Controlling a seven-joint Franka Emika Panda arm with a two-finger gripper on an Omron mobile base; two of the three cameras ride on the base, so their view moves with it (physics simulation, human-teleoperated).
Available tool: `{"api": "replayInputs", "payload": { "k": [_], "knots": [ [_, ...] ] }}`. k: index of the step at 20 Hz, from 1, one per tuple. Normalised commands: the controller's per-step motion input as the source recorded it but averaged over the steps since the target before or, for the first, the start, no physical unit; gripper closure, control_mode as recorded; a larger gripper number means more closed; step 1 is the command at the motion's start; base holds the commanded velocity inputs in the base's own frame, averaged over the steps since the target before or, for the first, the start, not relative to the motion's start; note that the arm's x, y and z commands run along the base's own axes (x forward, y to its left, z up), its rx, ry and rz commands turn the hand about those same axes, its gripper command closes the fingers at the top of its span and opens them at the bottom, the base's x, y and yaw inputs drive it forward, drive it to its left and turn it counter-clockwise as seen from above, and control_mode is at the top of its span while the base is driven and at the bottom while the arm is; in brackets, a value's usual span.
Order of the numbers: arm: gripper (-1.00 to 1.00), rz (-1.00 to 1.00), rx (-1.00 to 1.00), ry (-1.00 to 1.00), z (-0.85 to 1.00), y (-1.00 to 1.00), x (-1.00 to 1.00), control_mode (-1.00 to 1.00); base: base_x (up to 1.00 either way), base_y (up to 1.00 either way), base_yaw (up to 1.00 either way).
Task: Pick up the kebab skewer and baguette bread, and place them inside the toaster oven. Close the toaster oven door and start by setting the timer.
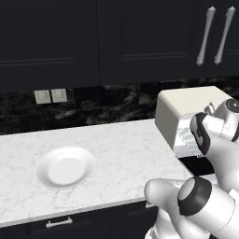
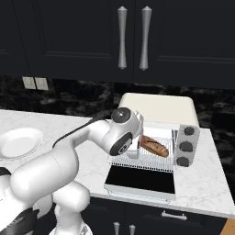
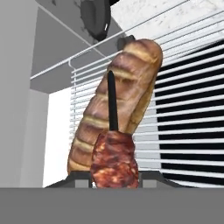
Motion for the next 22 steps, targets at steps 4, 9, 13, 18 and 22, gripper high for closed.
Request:
{"api": "replayInputs", "payload": {
  "k": [4,9,13,18,22],
  "knots": [
    [1.0,-0.13,0.01,0.0,0.0,-0.12,0.02,-1.0,0.0,0.0,0.0],
    [1.0,-0.07,0.0,0.0,-0.13,-0.02,0.06,-1.0,0.0,0.0,0.0],
    [1.0,0.0,0.0,0.0,-0.18,0.0,0.13,-1.0,0.0,0.0,0.0],
    [1.0,0.0,0.0,0.0,-0.05,0.0,0.22,-1.0,0.0,0.0,0.0],
    [1.0,0.0,0.0,0.01,0.0,0.0,0.35,-1.0,0.0,0.0,0.0]
  ]
}}
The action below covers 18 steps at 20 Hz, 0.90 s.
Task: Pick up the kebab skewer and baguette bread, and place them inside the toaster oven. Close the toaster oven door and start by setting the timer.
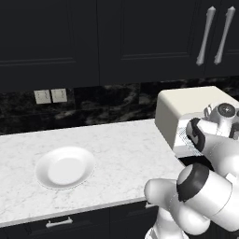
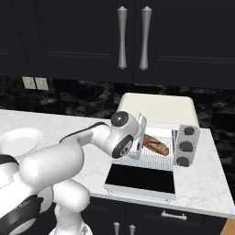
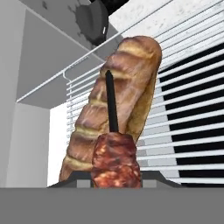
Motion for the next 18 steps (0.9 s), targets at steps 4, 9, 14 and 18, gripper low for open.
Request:
{"api": "replayInputs", "payload": {
  "k": [4,9,14,18],
  "knots": [
    [1.0,0.0,0.0,0.04,0.0,0.0,0.16,-1.0,0.0,0.0,0.0],
    [-1.0,0.0,0.0,0.09,0.0,0.0,0.01,-1.0,0.0,0.0,0.0],
    [-1.0,0.0,0.0,0.04,0.0,0.0,0.0,-1.0,0.0,0.0,0.0],
    [-1.0,-0.02,0.0,0.03,0.0,0.0,-0.1,-1.0,0.0,0.0,0.0]
  ]
}}
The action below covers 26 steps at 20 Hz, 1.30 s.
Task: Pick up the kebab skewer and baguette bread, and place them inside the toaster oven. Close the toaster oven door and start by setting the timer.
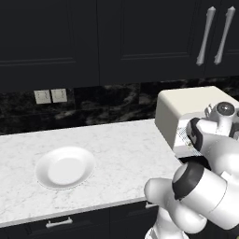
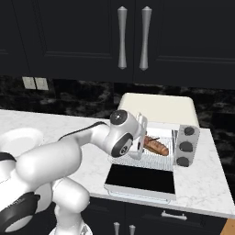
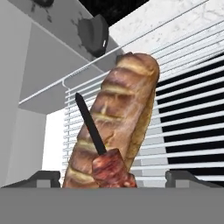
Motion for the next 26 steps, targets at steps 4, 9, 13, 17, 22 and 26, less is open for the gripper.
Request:
{"api": "replayInputs", "payload": {
  "k": [4,9,13,17,22,26],
  "knots": [
    [-1.0,-0.08,0.0,0.04,0.0,0.0,-0.18,-1.0,0.0,0.0,0.0],
    [-1.0,-0.12,0.0,0.06,0.08,0.0,-0.61,-1.0,0.0,0.0,0.0],
    [-1.0,-0.09,0.0,0.09,0.24,-0.14,-0.69,-1.0,0.0,0.0,0.0],
    [-1.0,0.04,0.0,0.08,0.26,-0.52,-0.62,-1.0,0.0,0.0,0.0],
    [-1.0,0.38,0.0,0.02,0.06,-0.52,-0.5,-1.0,0.0,0.0,0.0],
    [-1.0,0.66,0.0,0.0,0.0,0.04,-0.16,-1.0,0.0,0.0,0.0]
  ]
}}
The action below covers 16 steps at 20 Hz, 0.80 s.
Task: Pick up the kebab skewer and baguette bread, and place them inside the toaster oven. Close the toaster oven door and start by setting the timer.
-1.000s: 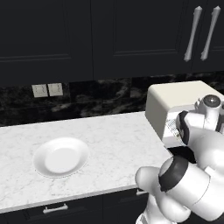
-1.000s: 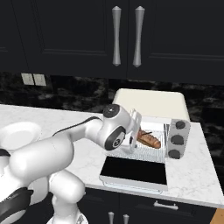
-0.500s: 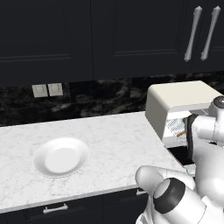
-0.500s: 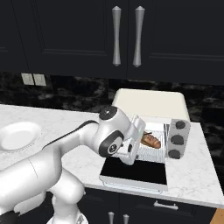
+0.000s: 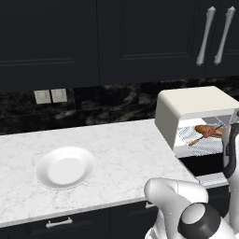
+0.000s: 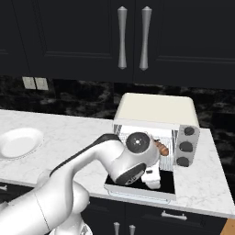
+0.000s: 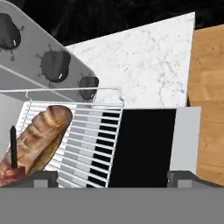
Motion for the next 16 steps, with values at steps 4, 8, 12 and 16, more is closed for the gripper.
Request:
{"api": "replayInputs", "payload": {
  "k": [4,8,12,16],
  "knots": [
    [-1.0,0.68,-0.01,0.0,0.0,0.27,0.0,-1.0,0.0,0.0,0.0],
    [-1.0,0.46,-0.13,-0.01,0.0,0.5,-0.08,-1.0,0.0,0.0,0.0],
    [-1.0,0.3,-0.24,-0.04,0.0,0.28,-0.17,-1.0,0.0,0.0,0.0],
    [-1.0,0.18,-0.23,-0.02,-0.05,0.01,-0.27,-1.0,0.0,0.0,0.0]
  ]
}}
